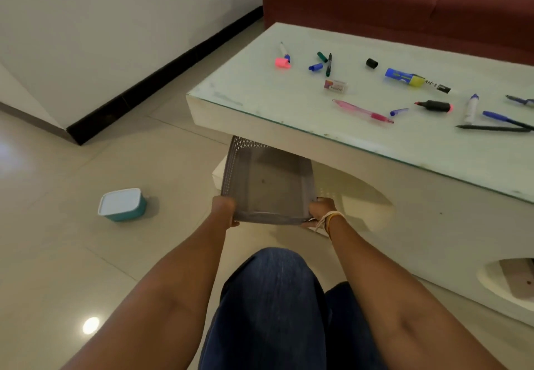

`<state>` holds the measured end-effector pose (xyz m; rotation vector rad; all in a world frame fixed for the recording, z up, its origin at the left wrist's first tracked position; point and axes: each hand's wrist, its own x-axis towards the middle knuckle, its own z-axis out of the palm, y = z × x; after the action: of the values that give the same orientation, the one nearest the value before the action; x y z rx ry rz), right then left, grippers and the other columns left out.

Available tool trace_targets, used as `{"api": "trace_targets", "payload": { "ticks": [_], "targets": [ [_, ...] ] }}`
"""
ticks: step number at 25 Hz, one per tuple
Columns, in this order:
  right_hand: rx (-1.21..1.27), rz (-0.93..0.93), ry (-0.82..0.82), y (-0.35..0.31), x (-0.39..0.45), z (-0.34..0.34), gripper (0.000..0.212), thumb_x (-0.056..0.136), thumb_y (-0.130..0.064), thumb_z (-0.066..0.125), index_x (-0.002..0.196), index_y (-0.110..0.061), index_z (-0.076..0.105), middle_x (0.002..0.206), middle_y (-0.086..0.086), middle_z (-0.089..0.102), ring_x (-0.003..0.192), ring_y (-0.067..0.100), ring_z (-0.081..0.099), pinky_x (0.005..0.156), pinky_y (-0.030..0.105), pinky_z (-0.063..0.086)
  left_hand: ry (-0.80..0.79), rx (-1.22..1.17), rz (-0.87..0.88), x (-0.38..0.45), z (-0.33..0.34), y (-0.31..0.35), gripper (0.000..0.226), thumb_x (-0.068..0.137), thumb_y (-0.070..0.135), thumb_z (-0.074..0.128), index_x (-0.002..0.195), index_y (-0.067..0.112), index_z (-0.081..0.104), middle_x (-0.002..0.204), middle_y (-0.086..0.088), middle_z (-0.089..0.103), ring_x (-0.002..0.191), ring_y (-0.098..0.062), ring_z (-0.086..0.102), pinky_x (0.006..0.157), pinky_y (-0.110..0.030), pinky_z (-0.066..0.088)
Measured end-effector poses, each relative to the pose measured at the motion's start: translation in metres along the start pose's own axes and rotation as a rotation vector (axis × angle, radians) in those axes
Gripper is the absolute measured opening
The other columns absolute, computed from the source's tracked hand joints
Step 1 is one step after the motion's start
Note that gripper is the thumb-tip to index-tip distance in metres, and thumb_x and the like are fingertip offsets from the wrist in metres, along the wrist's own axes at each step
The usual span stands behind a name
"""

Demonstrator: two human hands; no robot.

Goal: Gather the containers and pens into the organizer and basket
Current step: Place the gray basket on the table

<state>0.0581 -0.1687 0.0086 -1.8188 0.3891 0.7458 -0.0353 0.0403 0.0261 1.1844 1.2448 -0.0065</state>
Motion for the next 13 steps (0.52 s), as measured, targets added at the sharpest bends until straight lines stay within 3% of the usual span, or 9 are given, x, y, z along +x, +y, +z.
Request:
{"api": "trace_targets", "payload": {
  "ticks": [2,5,9,13],
  "targets": [
    [-0.086,-0.063,-0.044,-0.016,-0.016,0.008,0.03,0.088,0.009,0.047,0.115,0.009,0.06,0.11,0.025,0.064,0.093,0.046,0.066,0.078,0.052,0.057,0.006,-0.058,0.014,-0.005,-0.023,-0.001,0.032,0.093,-0.003,0.043,0.124,-0.003,0.049,0.127,-0.026,0.054,0.104,-0.043,0.058,0.075,-0.052,0.053],
    [-0.108,-0.089,-0.119,-0.031,-0.035,0.022,0.03,0.086,0.014,0.047,0.113,0.01,0.059,0.108,0.026,0.063,0.083,0.043,0.065,0.061,0.053,0.056,0.066,-0.138,0.03,-0.022,-0.054,-0.005,0.031,0.094,-0.004,0.039,0.122,-0.006,0.052,0.124,-0.028,0.056,0.105,-0.045,0.06,0.069,-0.051,0.053],
    [-0.172,-0.122,-0.197,-0.036,-0.052,0.045,0.036,0.082,0.018,0.049,0.115,0.011,0.059,0.116,0.028,0.061,0.098,0.047,0.065,0.082,0.057,0.055,0.138,-0.144,0.092,-0.041,-0.088,-0.014,0.026,0.097,0.005,0.044,0.12,0.002,0.054,0.122,-0.023,0.058,0.1,-0.042,0.063,0.07,-0.051,0.057],
    [-0.221,-0.207,-0.245,-0.043,-0.069,0.067,0.036,0.082,0.015,0.049,0.116,0.011,0.058,0.111,0.028,0.063,0.099,0.048,0.065,0.085,0.057,0.055,0.245,-0.383,0.046,-0.05,-0.114,-0.015,0.026,0.098,0.012,0.045,0.121,0.006,0.054,0.117,-0.018,0.06,0.103,-0.038,0.062,0.067,-0.049,0.055]
  ]
}}
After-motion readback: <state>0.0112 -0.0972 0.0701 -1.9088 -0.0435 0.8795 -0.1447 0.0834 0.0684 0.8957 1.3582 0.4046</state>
